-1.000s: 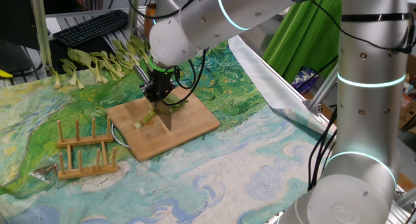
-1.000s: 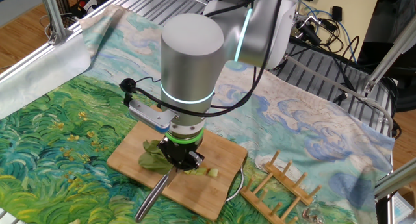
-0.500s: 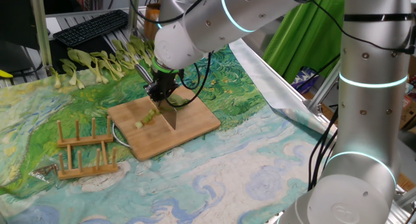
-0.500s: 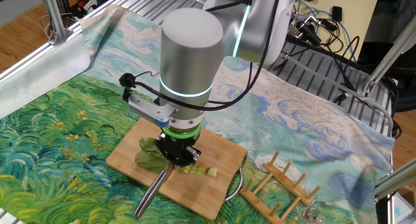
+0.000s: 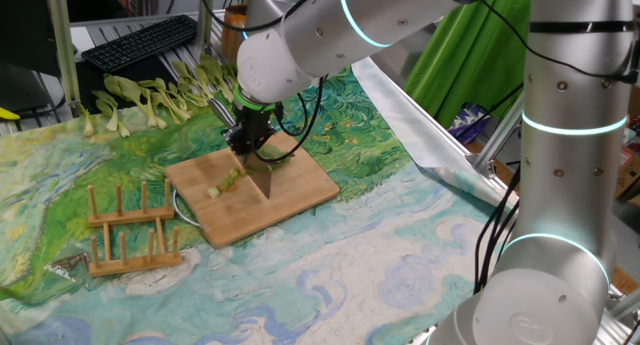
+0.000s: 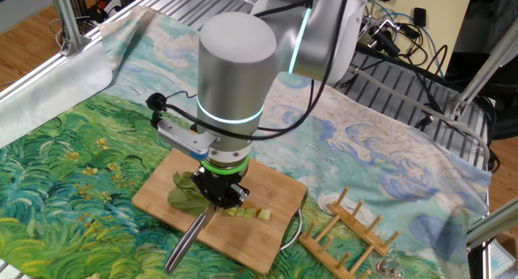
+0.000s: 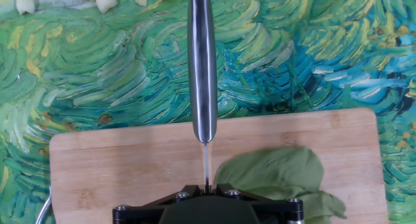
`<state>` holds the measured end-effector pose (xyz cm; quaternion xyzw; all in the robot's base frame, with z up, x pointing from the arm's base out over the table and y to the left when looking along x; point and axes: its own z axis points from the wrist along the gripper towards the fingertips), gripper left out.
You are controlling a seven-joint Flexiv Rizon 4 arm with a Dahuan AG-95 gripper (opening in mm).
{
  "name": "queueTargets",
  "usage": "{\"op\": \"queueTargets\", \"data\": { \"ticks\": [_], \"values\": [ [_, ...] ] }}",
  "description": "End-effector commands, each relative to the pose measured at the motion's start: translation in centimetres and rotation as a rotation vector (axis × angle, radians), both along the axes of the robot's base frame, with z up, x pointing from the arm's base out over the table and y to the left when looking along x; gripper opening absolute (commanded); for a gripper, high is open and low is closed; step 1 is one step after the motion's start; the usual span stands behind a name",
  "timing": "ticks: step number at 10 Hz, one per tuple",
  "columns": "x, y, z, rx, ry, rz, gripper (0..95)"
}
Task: Chop the pakchoi
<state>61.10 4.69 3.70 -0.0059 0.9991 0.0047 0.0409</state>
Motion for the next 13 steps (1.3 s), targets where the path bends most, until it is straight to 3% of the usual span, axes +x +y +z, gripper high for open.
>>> {"op": "queueTargets", "data": {
  "ticks": [1,7,11,13],
  "values": [
    [0.0,0.0,-0.2,0.000,-0.004,-0.004,0.0],
    [-0.3,0.2,-0.4,0.000,-0.024,-0.010,0.0],
    [1.1,0.6,-0.3,-0.010,-0.036,-0.010,0.0],
    [1.1,0.7,-0.2,-0.007,-0.029,-0.010,0.0]
  ]
}}
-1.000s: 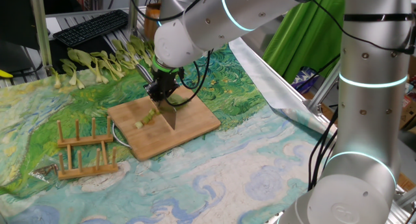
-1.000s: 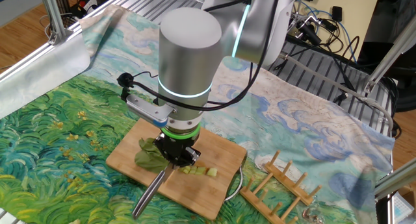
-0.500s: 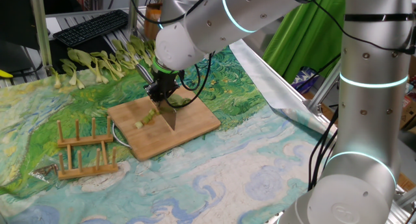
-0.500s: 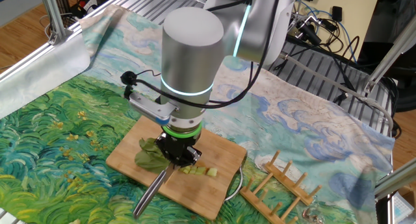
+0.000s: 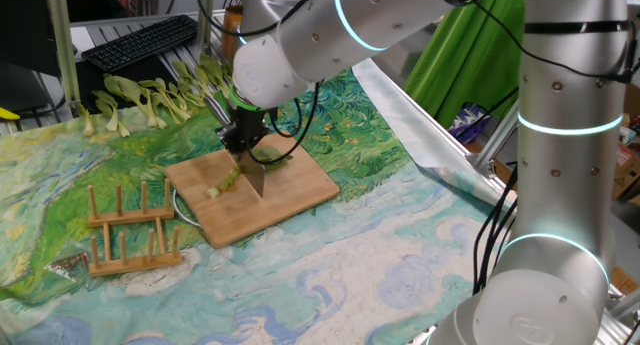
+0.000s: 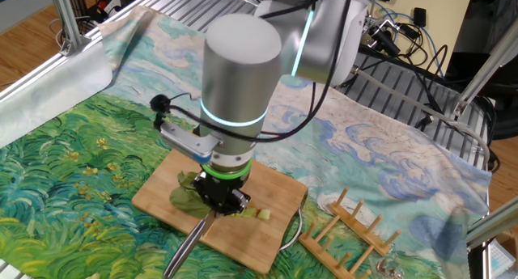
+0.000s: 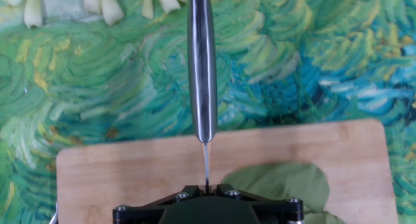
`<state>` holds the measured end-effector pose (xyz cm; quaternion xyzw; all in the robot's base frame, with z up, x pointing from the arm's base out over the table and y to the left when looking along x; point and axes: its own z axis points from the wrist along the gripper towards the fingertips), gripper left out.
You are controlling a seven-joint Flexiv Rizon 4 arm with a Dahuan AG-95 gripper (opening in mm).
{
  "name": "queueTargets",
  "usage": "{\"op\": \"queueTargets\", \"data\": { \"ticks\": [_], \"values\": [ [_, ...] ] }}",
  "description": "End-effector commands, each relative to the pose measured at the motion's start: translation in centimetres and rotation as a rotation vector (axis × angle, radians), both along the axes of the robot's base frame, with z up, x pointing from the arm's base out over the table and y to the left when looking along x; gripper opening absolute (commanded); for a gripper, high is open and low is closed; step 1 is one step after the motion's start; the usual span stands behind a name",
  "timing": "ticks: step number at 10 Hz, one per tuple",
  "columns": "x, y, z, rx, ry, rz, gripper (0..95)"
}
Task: Chop the pakchoi
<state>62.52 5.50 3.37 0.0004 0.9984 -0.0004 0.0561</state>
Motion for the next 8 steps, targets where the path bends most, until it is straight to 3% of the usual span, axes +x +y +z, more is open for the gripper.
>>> {"op": "queueTargets", "data": {
  "ticks": [1,4,8],
  "values": [
    [-0.5,-0.1,0.2,0.002,0.002,0.001,0.0],
    [-1.6,0.0,-0.2,0.003,-0.001,0.002,0.0],
    [-1.6,-0.2,0.3,0.003,0.018,0.008,0.0]
  ]
}}
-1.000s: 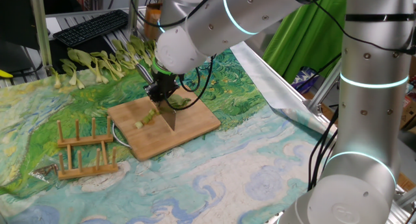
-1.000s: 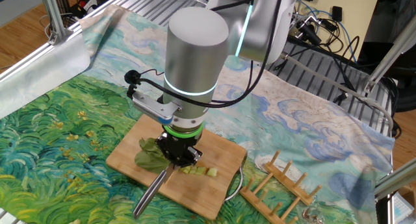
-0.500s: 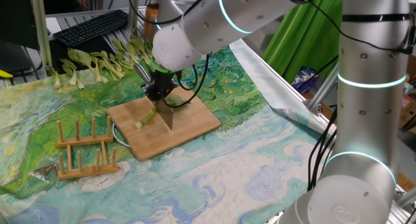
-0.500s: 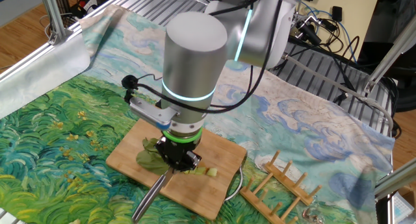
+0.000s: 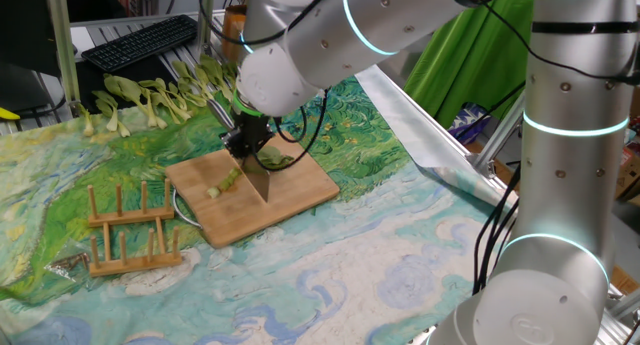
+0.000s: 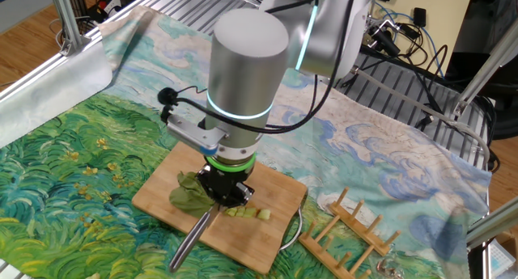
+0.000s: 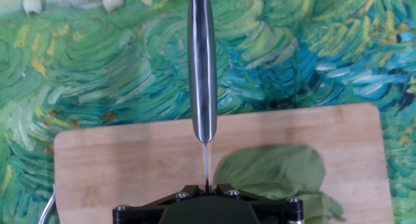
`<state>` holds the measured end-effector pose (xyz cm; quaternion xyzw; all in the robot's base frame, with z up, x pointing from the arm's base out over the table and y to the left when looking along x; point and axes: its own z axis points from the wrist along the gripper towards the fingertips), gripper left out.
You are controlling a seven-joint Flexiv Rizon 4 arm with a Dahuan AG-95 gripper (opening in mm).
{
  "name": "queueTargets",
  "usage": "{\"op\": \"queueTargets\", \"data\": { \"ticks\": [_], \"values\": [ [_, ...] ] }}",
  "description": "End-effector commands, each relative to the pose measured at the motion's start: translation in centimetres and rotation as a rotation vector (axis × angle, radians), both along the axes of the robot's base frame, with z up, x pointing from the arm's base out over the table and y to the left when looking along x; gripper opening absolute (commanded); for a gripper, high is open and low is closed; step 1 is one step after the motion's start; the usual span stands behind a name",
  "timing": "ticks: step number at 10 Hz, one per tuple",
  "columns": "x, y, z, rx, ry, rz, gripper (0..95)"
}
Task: Chop the pakchoi
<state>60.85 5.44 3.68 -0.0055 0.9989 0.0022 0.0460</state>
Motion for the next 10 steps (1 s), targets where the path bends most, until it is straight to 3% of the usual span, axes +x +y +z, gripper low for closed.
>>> {"op": "queueTargets", "data": {
  "ticks": [1,4,8,9,10],
  "values": [
    [0.1,-0.2,0.0,0.005,-0.001,-0.015,0.0],
    [0.0,-0.2,0.4,0.023,0.010,-0.034,0.0],
    [-0.1,-0.2,0.8,0.070,0.015,-0.074,0.0],
    [-0.1,-0.1,0.9,0.098,0.015,-0.095,0.0],
    [0.0,-0.1,1.1,0.093,0.017,-0.094,0.0]
  ]
}}
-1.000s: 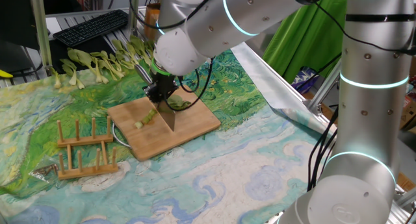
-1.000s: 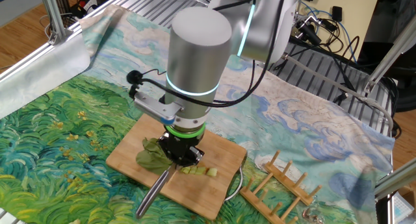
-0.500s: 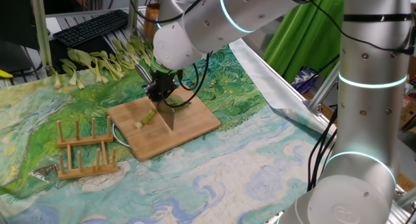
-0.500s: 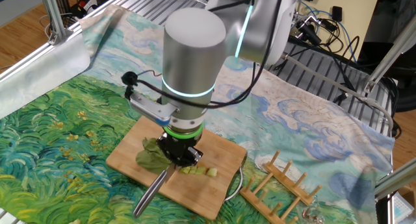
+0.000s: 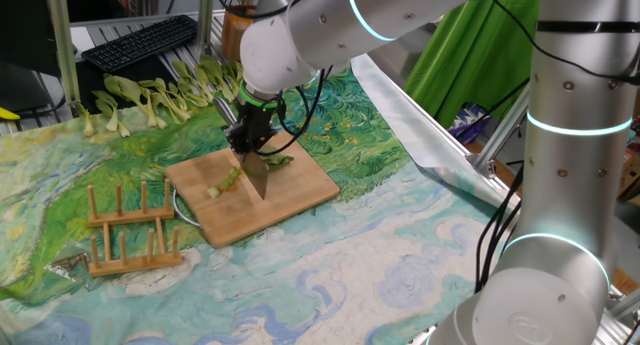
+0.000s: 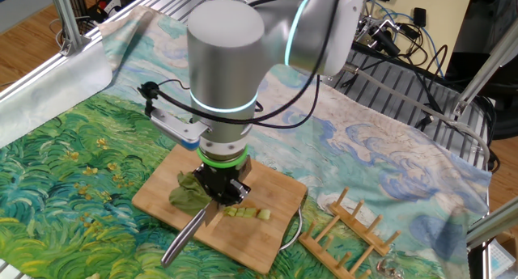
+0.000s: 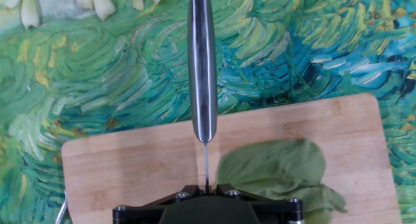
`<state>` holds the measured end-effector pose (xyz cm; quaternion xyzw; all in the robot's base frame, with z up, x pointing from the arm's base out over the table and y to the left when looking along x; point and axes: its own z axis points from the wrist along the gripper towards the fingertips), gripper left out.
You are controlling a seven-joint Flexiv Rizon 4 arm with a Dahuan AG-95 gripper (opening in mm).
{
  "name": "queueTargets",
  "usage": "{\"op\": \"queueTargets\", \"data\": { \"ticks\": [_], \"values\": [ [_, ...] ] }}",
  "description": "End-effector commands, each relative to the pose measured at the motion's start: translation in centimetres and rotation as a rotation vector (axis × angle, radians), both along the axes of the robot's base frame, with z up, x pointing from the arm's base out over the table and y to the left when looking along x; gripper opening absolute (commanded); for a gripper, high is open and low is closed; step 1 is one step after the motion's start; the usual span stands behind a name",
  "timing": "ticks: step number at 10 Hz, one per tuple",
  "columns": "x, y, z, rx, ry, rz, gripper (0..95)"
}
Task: Chop the pakchoi
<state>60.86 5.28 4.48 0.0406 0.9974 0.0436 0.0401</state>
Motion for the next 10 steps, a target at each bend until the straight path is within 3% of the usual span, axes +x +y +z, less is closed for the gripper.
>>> {"op": "queueTargets", "data": {
  "ticks": [1,4,10],
  "values": [
    [-0.1,0.0,0.5,-0.003,0.008,0.005,0.0],
    [0.2,-0.4,0.8,-0.041,0.008,0.044,0.0],
    [1.4,-1.6,1.2,-0.046,0.014,0.071,0.0]
  ]
}}
